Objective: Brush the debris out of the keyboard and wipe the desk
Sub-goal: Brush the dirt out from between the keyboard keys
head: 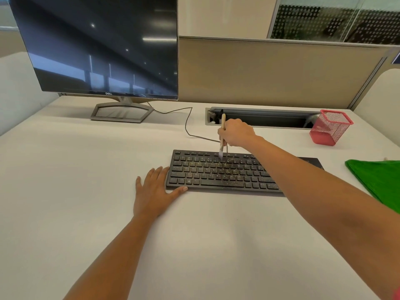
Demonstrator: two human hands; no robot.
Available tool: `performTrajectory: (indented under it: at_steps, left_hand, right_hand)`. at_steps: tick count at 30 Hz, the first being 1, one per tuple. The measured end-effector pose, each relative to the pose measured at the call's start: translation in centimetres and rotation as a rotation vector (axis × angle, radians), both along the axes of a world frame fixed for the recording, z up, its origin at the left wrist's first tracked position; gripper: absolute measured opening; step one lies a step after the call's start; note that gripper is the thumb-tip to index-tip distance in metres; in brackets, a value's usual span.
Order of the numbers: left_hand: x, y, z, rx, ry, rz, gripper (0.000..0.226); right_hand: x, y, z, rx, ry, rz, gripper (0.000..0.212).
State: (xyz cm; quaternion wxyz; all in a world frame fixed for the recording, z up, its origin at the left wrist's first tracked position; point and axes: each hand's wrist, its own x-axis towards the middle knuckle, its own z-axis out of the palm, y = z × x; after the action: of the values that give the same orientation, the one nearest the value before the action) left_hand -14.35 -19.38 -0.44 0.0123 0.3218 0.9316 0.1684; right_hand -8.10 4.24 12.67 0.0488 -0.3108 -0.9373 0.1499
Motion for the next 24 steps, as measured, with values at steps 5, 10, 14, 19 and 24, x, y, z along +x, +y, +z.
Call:
performTrajectory:
  at_steps: [5, 10, 14, 19, 24]
  left_hand:
    - [0.1, 0.0, 0.1, -0.005, -0.012, 0.000, 0.111]
    - [0.1, -0.1, 0.1, 0.013, -0.019, -0.002, 0.111]
    - [0.1, 0.0, 0.2, 0.007, -0.020, -0.002, 0.111]
    - [0.1, -0.1, 0.2, 0.009, -0.018, -0.002, 0.111]
    - [0.1, -0.1, 0.2, 0.006, -0.016, -0.003, 0.111]
  right_hand:
    - [-0.1, -0.2, -0.8, 0.011, 0.061, -0.010, 0.036]
    - [0.1, -0.3, -0.8, -0.020, -0.061, 0.016, 0.030]
    - [0.1, -0.3, -0.5, 0.048, 0.027, -0.022, 0.031]
    - [0.0, -0.9, -1.1, -0.220, 0.139, 0.108, 0.035]
    - [0.6, -0.7, -0.7, -0.001, -0.036, 0.153, 0.037]
